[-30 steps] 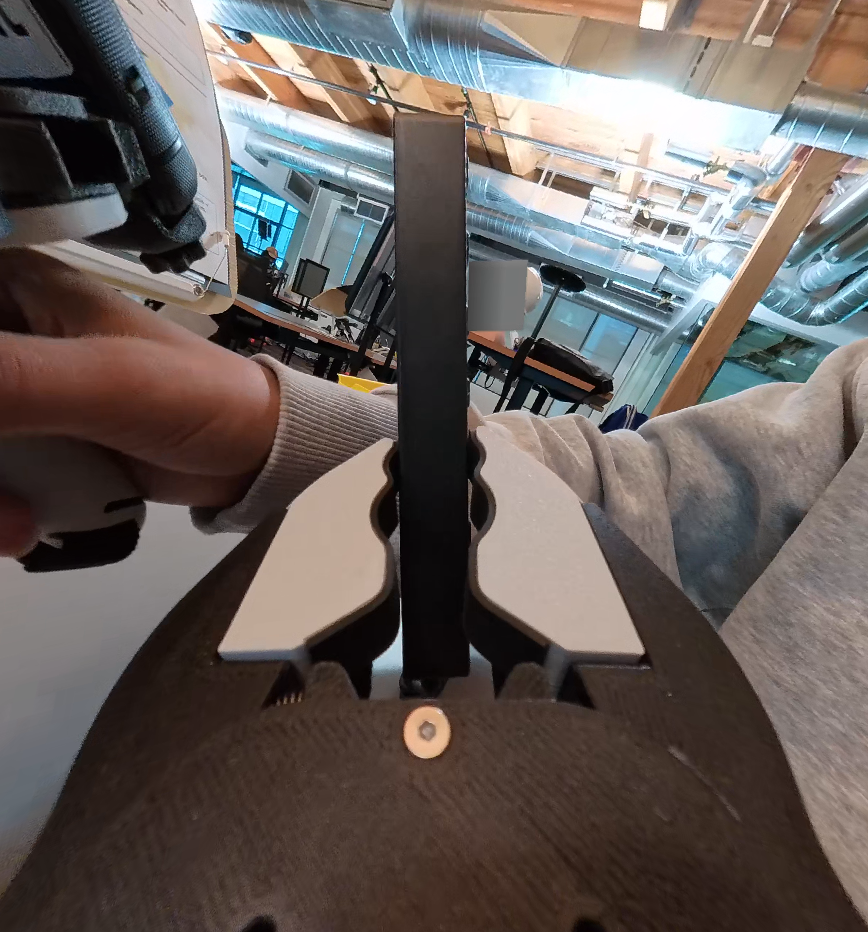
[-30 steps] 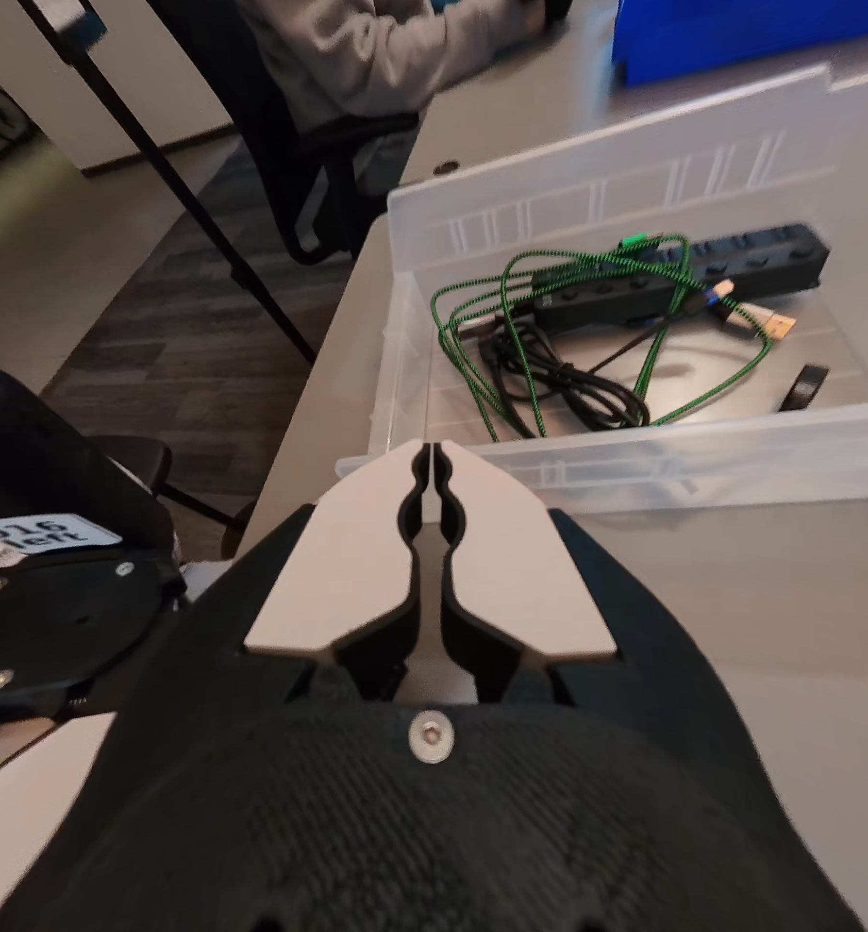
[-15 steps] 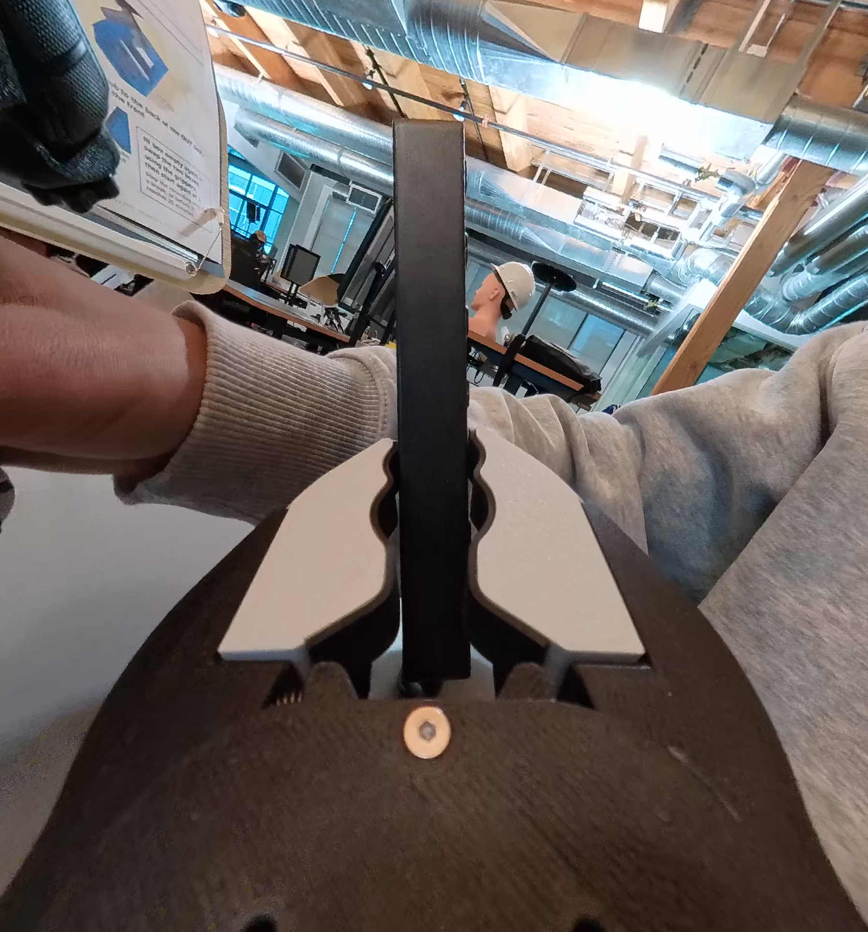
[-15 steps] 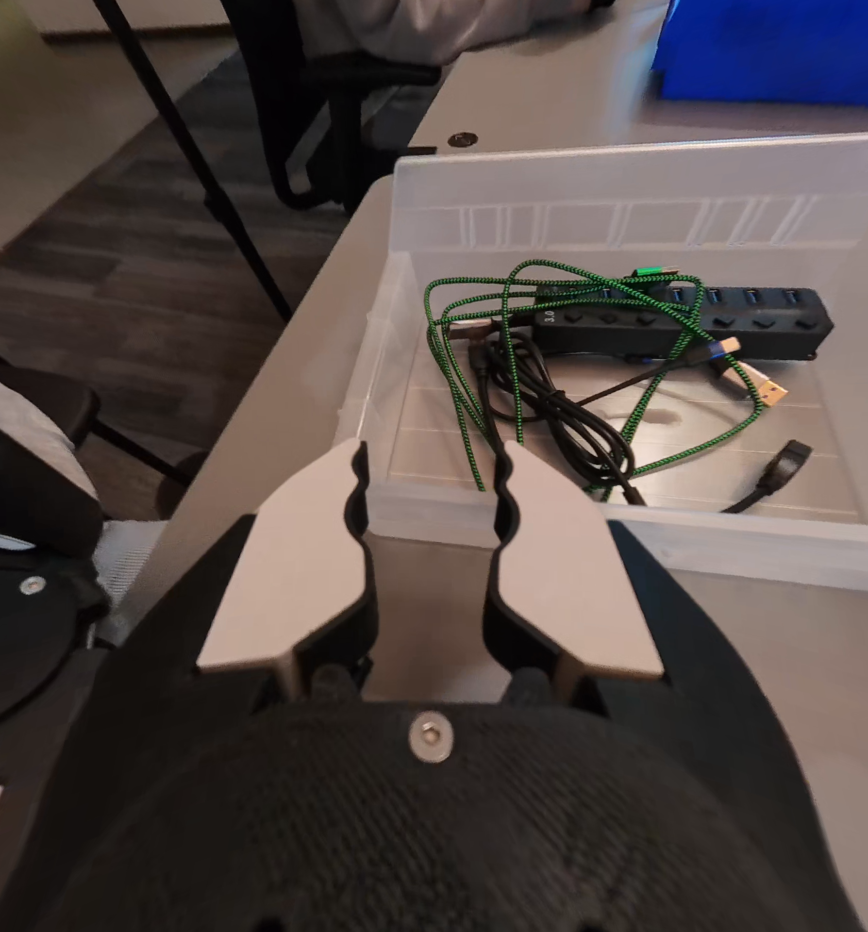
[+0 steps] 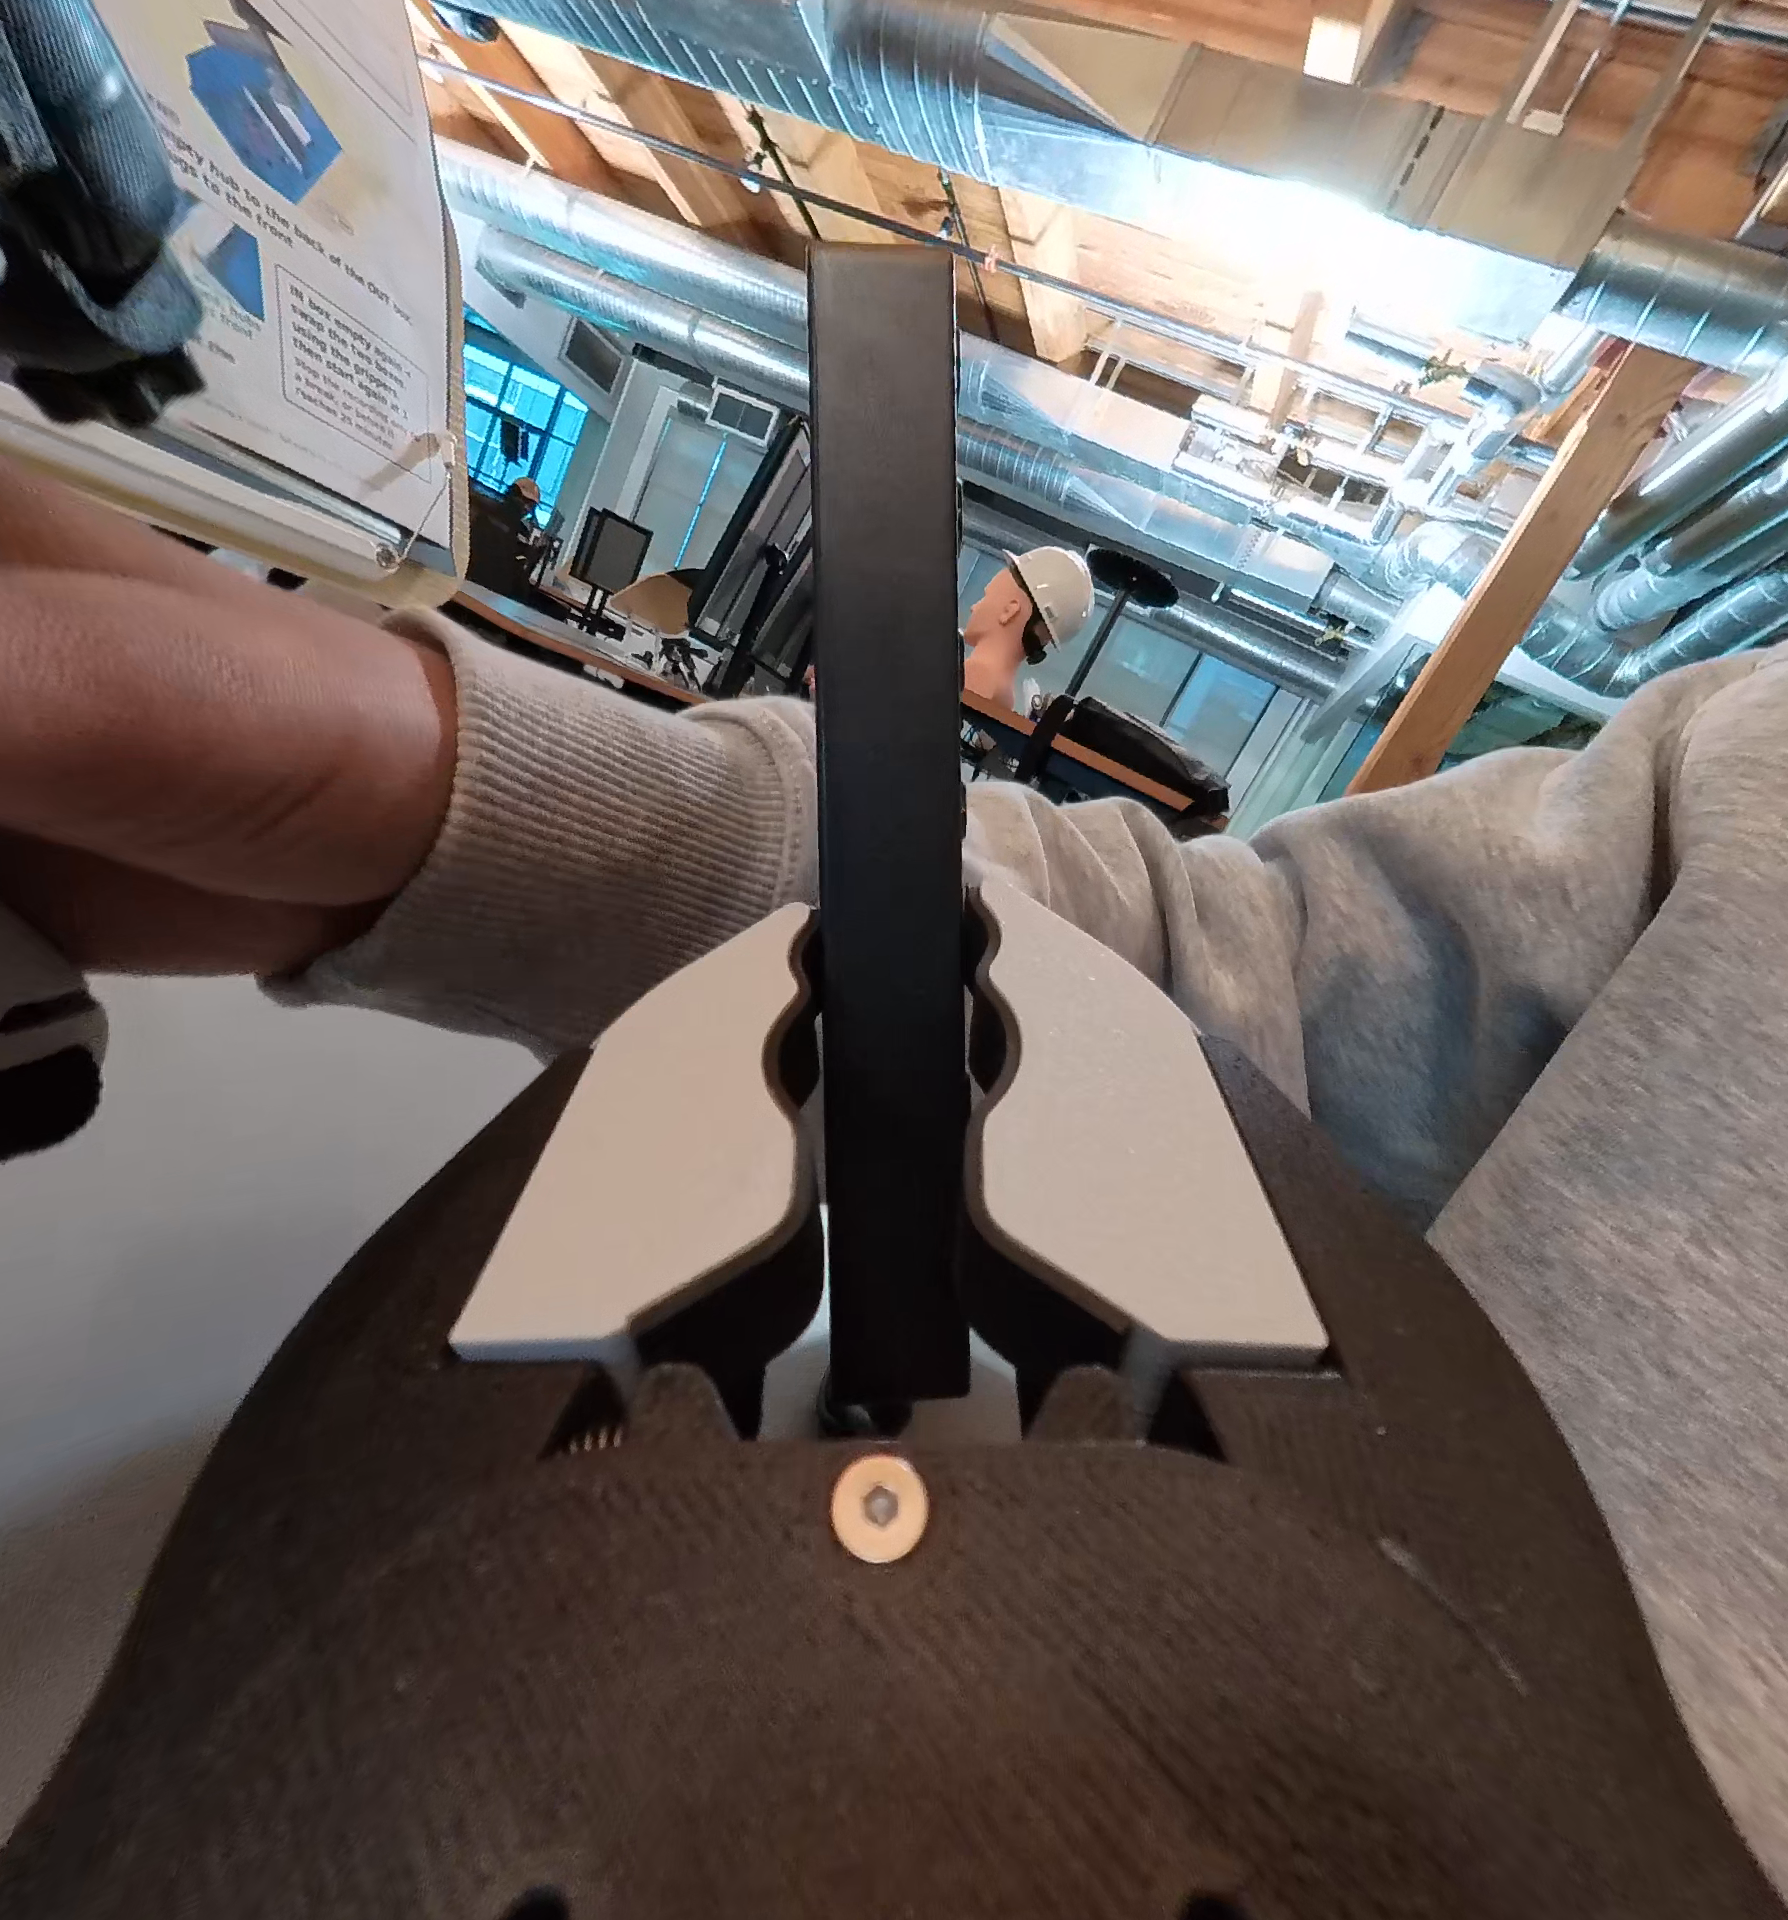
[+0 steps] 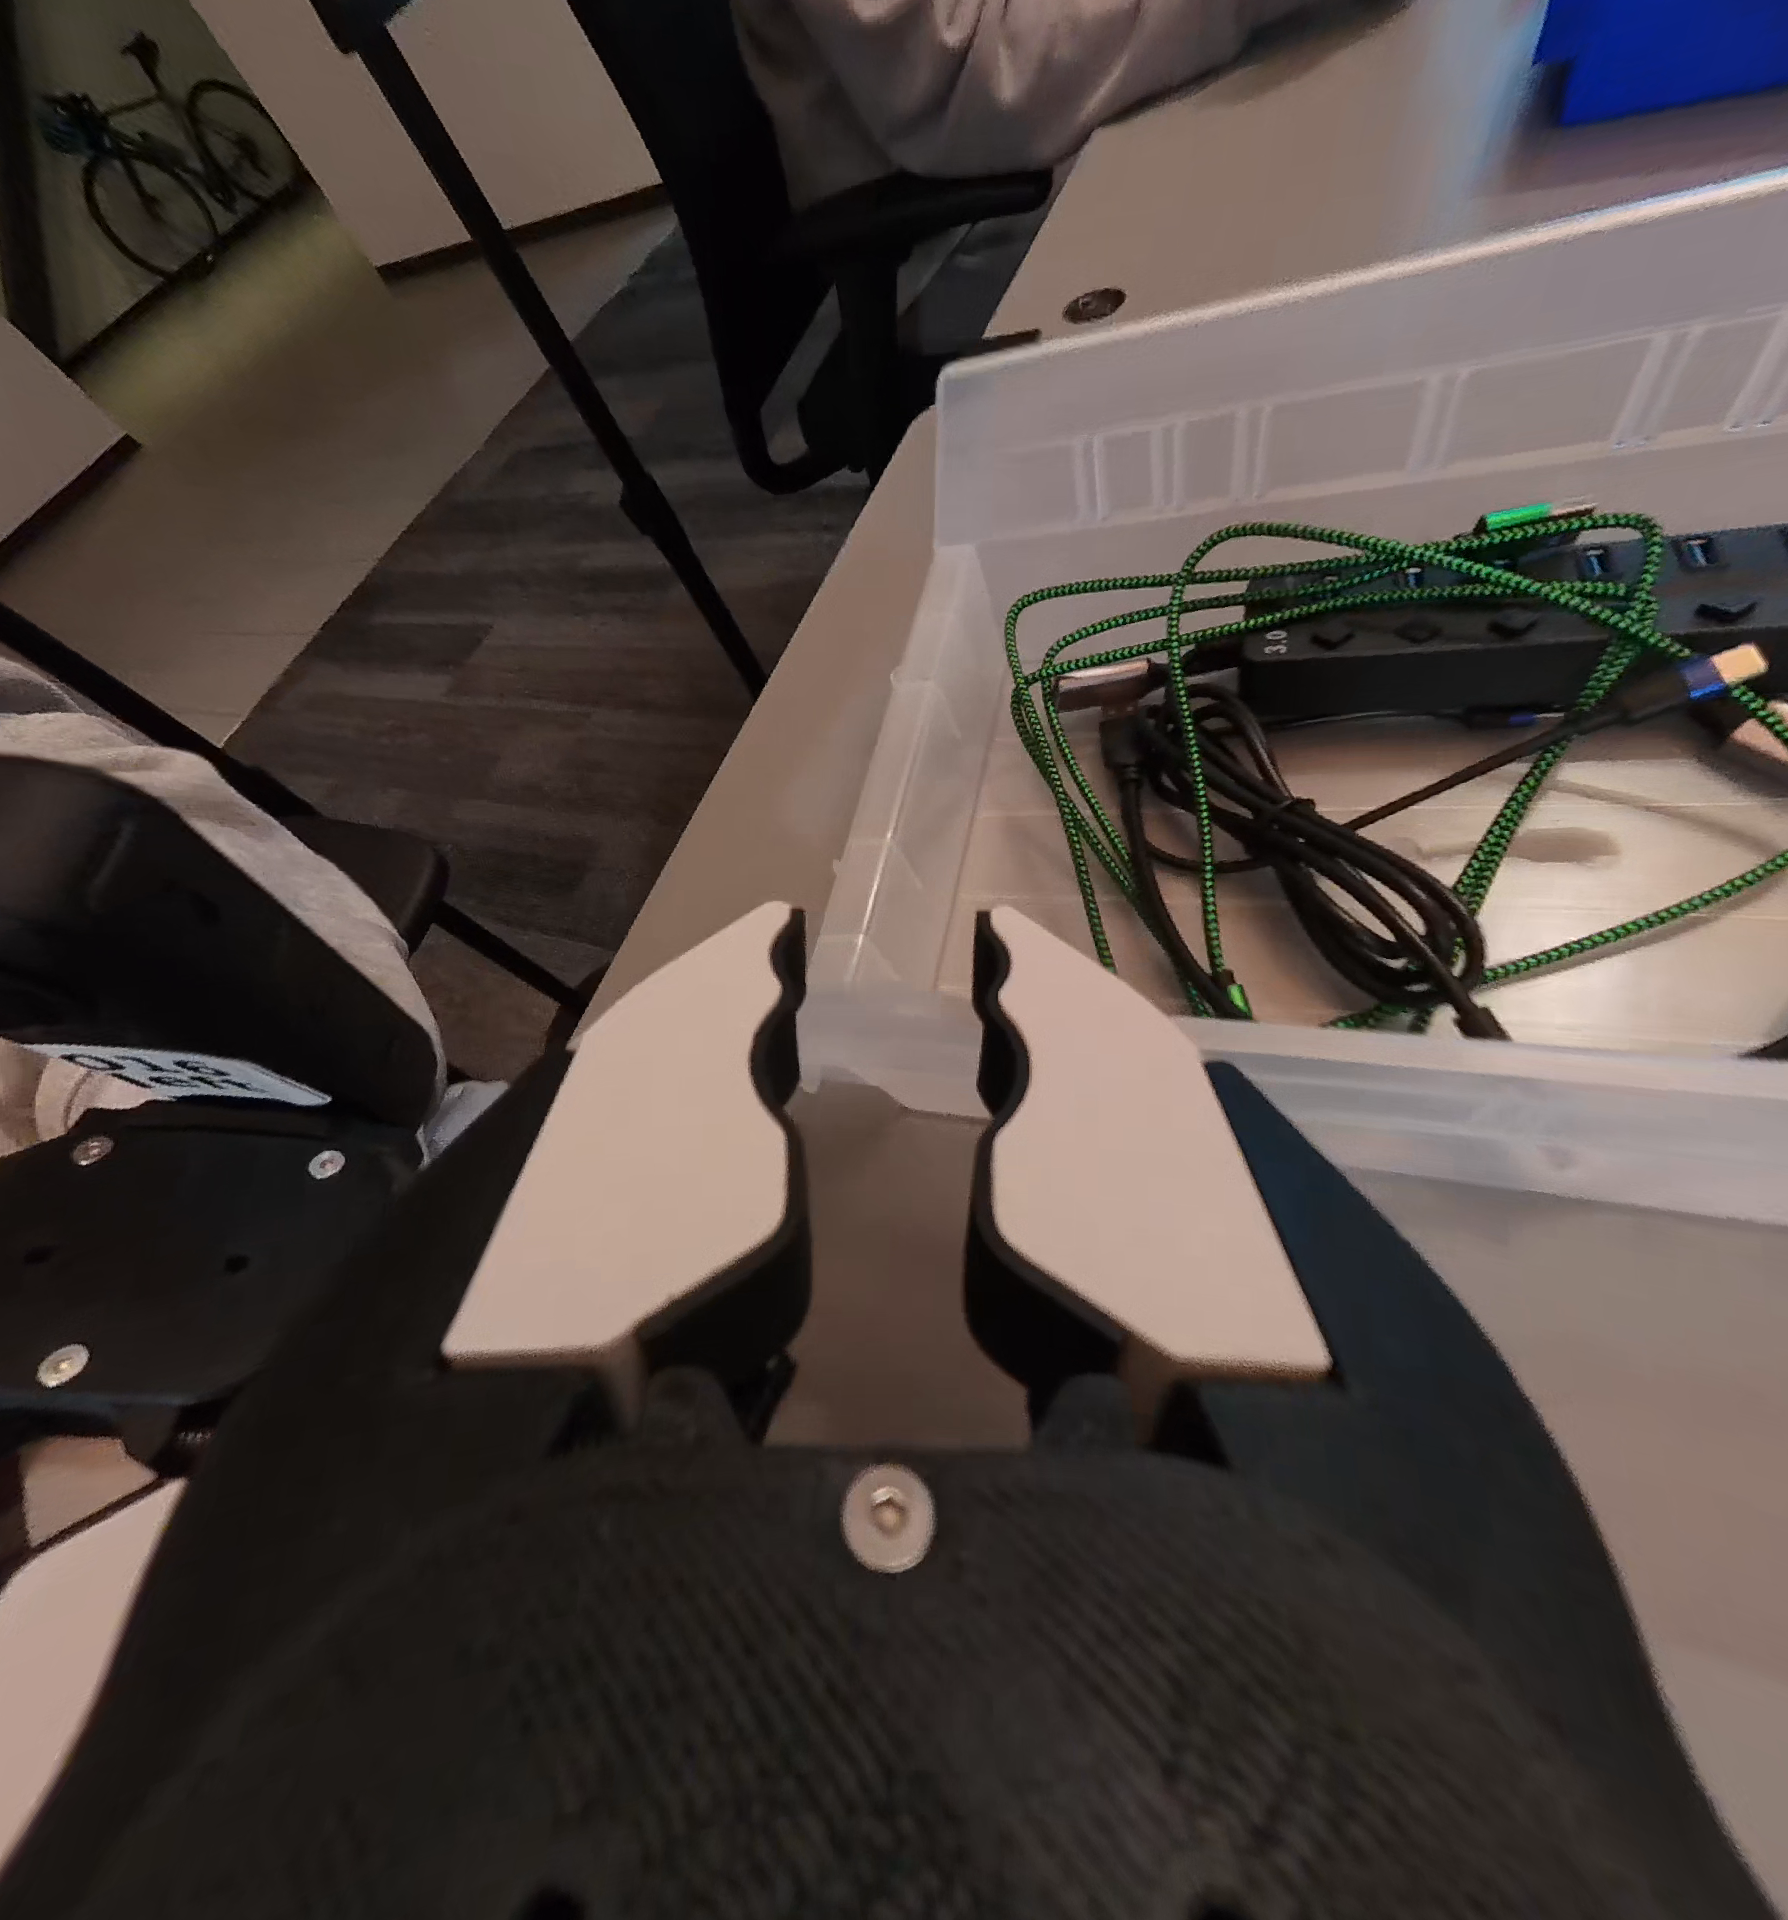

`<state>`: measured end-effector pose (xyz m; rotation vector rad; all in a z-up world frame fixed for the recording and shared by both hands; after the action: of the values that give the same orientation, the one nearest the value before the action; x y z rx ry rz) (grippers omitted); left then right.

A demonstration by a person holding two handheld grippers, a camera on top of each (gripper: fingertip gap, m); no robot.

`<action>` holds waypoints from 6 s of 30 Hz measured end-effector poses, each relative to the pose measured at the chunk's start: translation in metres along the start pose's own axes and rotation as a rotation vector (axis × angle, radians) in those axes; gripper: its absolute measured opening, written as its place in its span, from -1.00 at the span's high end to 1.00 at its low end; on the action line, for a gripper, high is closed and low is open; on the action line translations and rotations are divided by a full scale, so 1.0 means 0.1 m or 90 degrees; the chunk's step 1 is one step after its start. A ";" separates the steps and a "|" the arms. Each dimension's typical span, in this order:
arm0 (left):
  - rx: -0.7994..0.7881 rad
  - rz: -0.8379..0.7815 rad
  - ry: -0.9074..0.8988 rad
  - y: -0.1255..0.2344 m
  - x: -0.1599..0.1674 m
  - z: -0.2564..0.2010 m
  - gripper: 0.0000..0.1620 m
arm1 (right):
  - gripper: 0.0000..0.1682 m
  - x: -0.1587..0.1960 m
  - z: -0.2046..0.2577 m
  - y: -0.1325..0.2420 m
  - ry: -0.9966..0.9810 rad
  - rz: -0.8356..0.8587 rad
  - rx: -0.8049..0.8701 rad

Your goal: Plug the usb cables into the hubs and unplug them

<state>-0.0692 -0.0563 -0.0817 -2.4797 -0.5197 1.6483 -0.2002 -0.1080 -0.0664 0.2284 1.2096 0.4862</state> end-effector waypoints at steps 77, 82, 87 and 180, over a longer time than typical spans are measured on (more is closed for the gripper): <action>-0.117 -0.156 0.120 0.40 -0.22 0.43 0.66 | 0.68 -1.00 -1.27 -0.11 0.072 0.414 0.063; -0.120 -0.162 0.124 0.41 -0.23 0.44 0.66 | 0.86 -1.27 -1.37 -0.21 0.004 0.268 0.145; -0.121 -0.165 0.120 0.42 -0.23 0.43 0.66 | 0.83 -1.10 -1.18 -0.62 0.034 0.369 0.191; -0.224 -0.070 0.084 0.19 -0.04 0.48 0.67 | 0.93 -1.23 -0.64 -0.73 0.530 0.345 0.318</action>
<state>-0.1102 -0.0794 -0.1030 -2.7165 -0.9836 1.4445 -0.2756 -0.2358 -0.0165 0.8552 2.0961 0.7805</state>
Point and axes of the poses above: each gripper's, where its closed fingertips meet, y back along the fingers, x out of its underside, z = x × y across the jaws, the point moved 8 cm from there along y, back along the fingers, and after that the axes turned 3 degrees about -y, right-handed, at the moved point
